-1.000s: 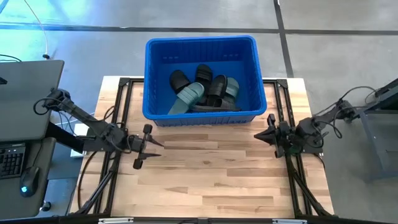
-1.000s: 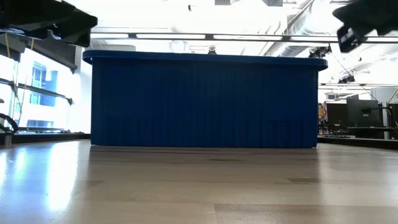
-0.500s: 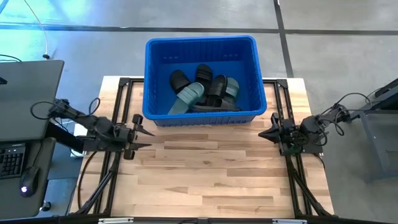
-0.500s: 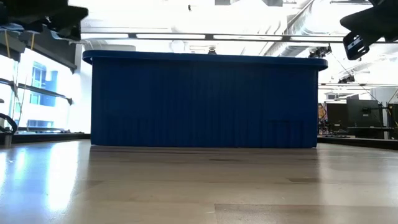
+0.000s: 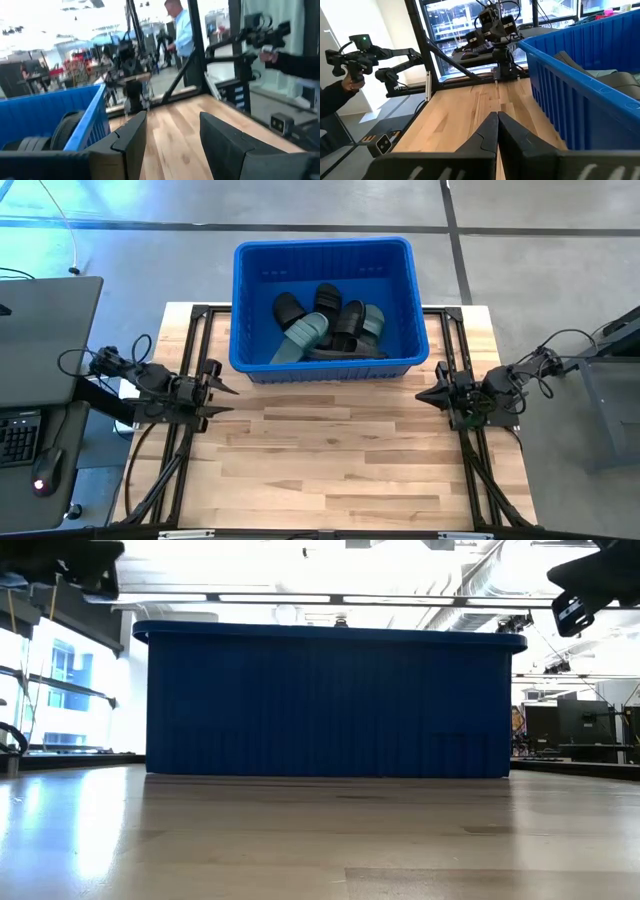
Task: Pick and place slides into bin
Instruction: Return to Home Position
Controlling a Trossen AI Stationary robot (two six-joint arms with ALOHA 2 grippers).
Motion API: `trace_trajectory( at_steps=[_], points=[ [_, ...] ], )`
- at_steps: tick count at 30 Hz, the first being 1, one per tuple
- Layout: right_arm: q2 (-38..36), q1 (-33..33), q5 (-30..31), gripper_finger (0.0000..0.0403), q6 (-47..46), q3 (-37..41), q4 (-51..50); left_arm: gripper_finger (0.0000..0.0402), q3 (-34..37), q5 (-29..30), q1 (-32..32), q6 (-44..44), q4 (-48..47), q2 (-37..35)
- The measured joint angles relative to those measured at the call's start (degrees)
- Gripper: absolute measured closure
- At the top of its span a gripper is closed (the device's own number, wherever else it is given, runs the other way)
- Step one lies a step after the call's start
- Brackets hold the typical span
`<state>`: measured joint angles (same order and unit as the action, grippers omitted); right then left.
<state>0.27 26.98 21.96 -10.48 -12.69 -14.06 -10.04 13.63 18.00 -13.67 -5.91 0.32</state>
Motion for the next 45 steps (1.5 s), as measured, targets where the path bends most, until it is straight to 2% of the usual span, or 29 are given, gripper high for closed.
trace_trajectory(
  at_steps=[2,5,7,12,29,34,37,45],
  points=[
    [0.07,0.00,-0.04,0.0402,0.02,0.00,-0.15,0.0234,1.34,-0.65,0.00,0.24,1.87,-0.02],
    [0.11,0.00,-0.04,0.0402,-0.05,0.00,-1.19,0.0234,5.02,-5.72,0.00,-1.35,8.21,0.03],
    [0.11,0.00,-0.63,0.0402,-3.38,0.30,-1.21,0.0234,7.94,-7.96,0.04,-1.84,13.11,-0.01],
    [0.11,0.04,-3.78,0.0402,-2.77,0.46,-1.56,0.0234,9.45,-7.60,0.00,-4.34,16.45,0.32],
    [0.13,0.04,-3.57,0.0402,-2.87,0.47,-1.47,0.0234,9.49,-6.51,0.00,-3.48,11.34,0.31],
    [0.11,0.05,-7.39,0.0402,0.98,7.28,11.15,0.0234,9.49,-6.51,0.00,-3.02,12.13,0.30],
    [0.03,0.05,-7.53,0.0402,2.56,10.50,17.87,0.0234,9.49,-6.51,0.00,-3.02,11.70,0.31],
    [0.04,0.02,-5.66,0.0402,0.21,12.11,17.76,0.0234,9.49,-6.51,0.00,-3.01,11.71,0.31]
  ],
)
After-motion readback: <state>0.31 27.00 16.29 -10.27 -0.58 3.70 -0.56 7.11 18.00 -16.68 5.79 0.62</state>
